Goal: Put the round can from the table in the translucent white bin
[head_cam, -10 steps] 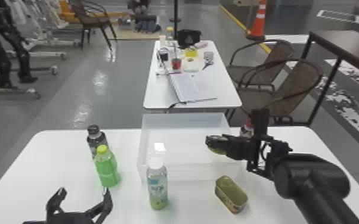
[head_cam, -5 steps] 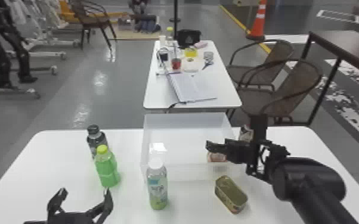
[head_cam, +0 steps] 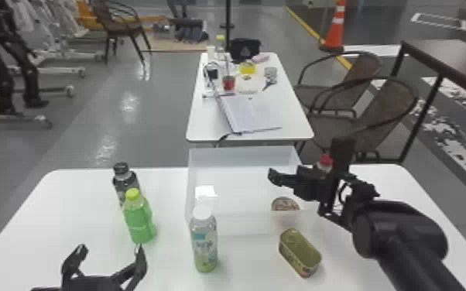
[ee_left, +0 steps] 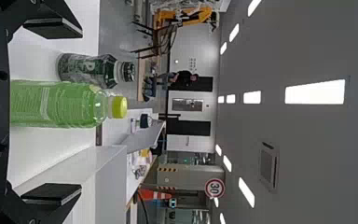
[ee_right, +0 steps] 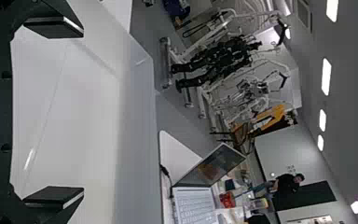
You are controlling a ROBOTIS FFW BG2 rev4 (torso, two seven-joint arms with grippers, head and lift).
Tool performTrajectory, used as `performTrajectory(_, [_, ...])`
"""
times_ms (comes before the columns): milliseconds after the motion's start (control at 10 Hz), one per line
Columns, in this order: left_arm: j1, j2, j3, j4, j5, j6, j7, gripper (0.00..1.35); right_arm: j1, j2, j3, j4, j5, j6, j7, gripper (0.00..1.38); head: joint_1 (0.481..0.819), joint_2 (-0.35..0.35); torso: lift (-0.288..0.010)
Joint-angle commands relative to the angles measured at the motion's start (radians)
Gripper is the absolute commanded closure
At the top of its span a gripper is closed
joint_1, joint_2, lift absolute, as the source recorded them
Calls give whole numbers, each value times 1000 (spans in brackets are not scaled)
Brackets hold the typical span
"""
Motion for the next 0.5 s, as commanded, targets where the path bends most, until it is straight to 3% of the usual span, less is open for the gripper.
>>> performTrajectory(0, [1,-3,-1,0,-2,-3,0,136,39,-11,0,-130,-19,-27,3,104,549,0,-100])
performTrajectory(100, [-1,-3,-1,-3,-10,-6,0,136,85,-17,-5,-256,-4,-33,-12,104,549,0,-100])
performTrajectory(400, [-2,-3,3,-6,-25,-23,3,136,326,-55,-26,-614,34,-106,-250,105,549,0,-100])
